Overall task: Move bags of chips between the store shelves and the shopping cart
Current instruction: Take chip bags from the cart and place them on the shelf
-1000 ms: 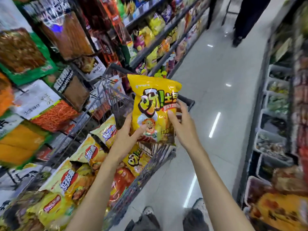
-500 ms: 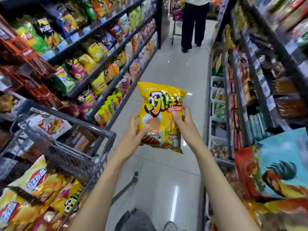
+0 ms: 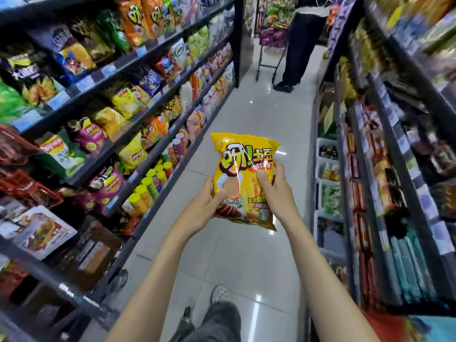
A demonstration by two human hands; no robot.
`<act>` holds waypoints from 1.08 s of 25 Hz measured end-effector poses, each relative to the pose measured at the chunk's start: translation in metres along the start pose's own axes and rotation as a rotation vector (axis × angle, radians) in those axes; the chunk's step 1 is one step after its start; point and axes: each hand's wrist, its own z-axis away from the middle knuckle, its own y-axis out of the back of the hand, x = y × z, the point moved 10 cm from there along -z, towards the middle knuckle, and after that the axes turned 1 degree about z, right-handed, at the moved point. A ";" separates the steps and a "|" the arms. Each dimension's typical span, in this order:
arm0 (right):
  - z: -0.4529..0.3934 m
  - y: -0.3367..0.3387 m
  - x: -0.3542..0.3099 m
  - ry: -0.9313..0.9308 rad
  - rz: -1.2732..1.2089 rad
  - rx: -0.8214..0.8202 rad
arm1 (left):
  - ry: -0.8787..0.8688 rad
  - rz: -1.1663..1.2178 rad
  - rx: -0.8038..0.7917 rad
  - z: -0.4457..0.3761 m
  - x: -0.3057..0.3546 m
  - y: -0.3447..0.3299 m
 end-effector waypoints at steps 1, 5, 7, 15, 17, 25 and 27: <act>-0.028 -0.003 -0.009 0.002 0.006 -0.003 | 0.002 0.004 0.010 -0.027 0.008 0.012; -0.132 -0.019 -0.045 0.060 -0.002 -0.008 | -0.047 -0.057 0.060 -0.120 0.040 0.058; -0.173 -0.028 -0.050 0.091 -0.021 -0.008 | -0.042 -0.066 0.064 -0.156 0.041 0.074; -0.358 -0.102 -0.080 0.157 0.006 -0.150 | -0.037 -0.143 0.239 -0.308 0.024 0.168; -0.412 -0.128 -0.093 0.189 0.011 -0.223 | 0.011 -0.110 0.310 -0.346 0.023 0.195; -0.587 -0.244 -0.157 0.333 0.051 -0.614 | 0.083 0.038 0.614 -0.440 0.025 0.282; -0.607 -0.284 -0.170 0.367 0.098 -0.690 | 0.143 0.077 0.717 -0.441 0.018 0.305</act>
